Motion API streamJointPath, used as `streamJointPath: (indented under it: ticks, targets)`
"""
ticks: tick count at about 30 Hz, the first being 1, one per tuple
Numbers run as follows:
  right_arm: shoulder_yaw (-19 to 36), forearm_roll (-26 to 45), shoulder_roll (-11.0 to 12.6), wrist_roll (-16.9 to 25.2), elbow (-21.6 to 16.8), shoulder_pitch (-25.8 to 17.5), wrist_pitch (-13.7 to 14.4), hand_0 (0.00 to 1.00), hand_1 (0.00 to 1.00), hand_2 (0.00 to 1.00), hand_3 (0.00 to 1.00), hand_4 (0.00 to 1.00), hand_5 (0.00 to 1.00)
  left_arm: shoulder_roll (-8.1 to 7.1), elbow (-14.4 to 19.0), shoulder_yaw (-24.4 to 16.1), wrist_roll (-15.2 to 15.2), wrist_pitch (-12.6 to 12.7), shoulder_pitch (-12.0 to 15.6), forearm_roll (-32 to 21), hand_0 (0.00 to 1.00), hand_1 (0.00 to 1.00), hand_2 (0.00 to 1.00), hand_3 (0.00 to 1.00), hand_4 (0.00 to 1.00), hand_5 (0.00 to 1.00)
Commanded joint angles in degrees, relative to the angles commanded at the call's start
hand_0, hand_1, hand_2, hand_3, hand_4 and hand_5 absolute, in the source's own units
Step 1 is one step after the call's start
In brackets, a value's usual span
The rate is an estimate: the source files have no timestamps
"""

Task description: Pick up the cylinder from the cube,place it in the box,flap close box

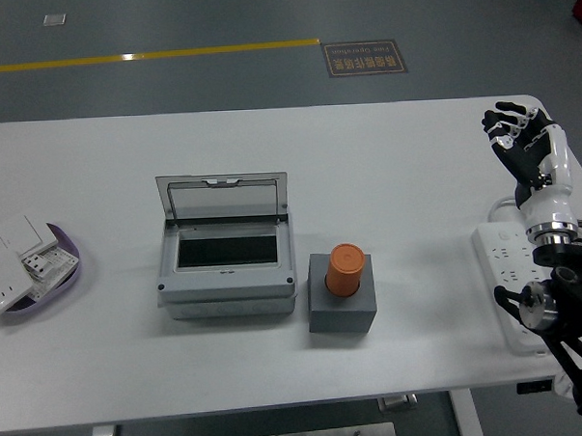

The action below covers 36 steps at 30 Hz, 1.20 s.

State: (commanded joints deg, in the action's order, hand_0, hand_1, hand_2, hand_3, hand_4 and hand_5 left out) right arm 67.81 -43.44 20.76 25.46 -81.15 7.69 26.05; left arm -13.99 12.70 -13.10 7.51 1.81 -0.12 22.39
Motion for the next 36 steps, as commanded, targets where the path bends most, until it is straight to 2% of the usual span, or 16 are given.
streamJointPath:
  ticks: [15,19,23,27,29,36]
  targets:
    - [-0.07,0.06,0.45,0.01,0.16,0.06,-0.12,0.667,0.581,0.533,0.542,0.732,0.198,0.11,0.05,-0.07,0.08,-0.01,-0.15,-0.18,0.602,0.627,0.619,0.642,0.699,0.235]
    - [-1.07,0.66,1.76,-0.12,-0.77,-0.98,-1.27,0.666,0.581,0.533,0.539,0.734,0.193,-0.07,0.05,0.07,0.07,0.00,-0.23,-0.25,0.602,0.627,0.619,0.643,0.700,0.234]
    - [-4.62,0.15,4.78,-1.20,-4.03,-2.77,-2.46,0.668,0.577,0.537,0.541,0.733,0.182,-0.21,0.01,0.23,0.07,0.04,-0.32,-0.26,0.603,0.627,0.620,0.642,0.700,0.234]
    - [-8.77,-0.54,6.22,-2.07,-6.68,-2.96,-2.97,0.668,0.577,0.537,0.541,0.733,0.182,-0.16,-0.01,0.47,0.11,0.10,-0.27,-0.35,0.603,0.627,0.620,0.642,0.700,0.234]
    - [-10.95,-0.72,6.09,-2.35,-7.00,-2.20,-3.14,0.668,0.608,0.565,0.557,0.731,0.167,-0.12,-0.03,0.54,0.13,0.12,-0.28,-0.36,0.602,0.627,0.619,0.643,0.700,0.233]
    - [-18.60,-2.11,4.34,-3.52,-6.30,1.45,-3.73,0.670,0.613,0.570,0.562,0.723,0.154,0.08,0.00,0.44,0.11,0.14,-0.69,-0.11,0.602,0.627,0.619,0.642,0.699,0.232]
